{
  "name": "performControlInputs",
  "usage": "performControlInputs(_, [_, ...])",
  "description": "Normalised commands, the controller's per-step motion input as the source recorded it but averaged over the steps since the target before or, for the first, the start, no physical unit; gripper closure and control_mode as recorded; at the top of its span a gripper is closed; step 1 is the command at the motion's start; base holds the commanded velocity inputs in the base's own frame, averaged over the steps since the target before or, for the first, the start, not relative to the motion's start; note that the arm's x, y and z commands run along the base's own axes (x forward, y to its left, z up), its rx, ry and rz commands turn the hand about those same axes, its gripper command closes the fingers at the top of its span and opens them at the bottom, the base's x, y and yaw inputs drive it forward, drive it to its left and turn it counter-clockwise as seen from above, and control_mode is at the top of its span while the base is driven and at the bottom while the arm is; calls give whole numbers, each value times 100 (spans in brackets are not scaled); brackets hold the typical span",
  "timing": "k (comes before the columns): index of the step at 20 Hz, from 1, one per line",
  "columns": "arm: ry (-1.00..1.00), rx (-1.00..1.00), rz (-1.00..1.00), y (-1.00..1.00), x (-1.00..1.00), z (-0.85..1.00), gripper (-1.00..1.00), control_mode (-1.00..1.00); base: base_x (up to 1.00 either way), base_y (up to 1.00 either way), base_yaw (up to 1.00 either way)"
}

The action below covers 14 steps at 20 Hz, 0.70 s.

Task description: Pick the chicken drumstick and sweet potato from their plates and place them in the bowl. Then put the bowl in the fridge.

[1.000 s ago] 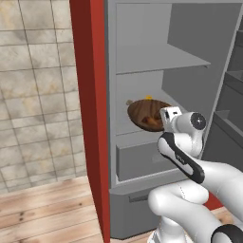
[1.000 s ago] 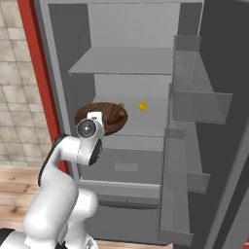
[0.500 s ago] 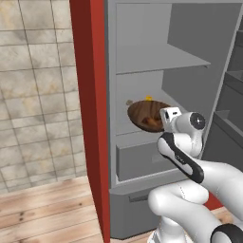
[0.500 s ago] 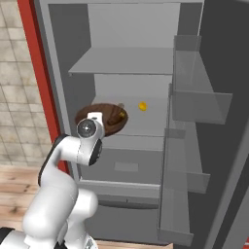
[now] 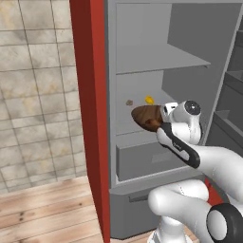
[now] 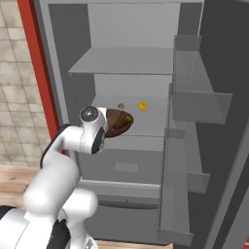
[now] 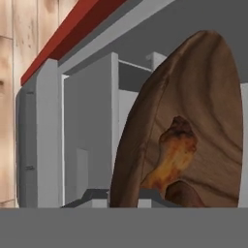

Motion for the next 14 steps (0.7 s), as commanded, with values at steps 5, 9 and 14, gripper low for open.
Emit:
performControlInputs(5, [-11, 0, 8, 0, 10, -1, 100, -100, 0, 0, 0])
performControlInputs(9, [-2, -1, 7, 0, 24, -11, 100, -100, 0, 0, 0])
performControlInputs(14, [0, -3, 5, 2, 26, -20, 100, -100, 0, 0, 0])
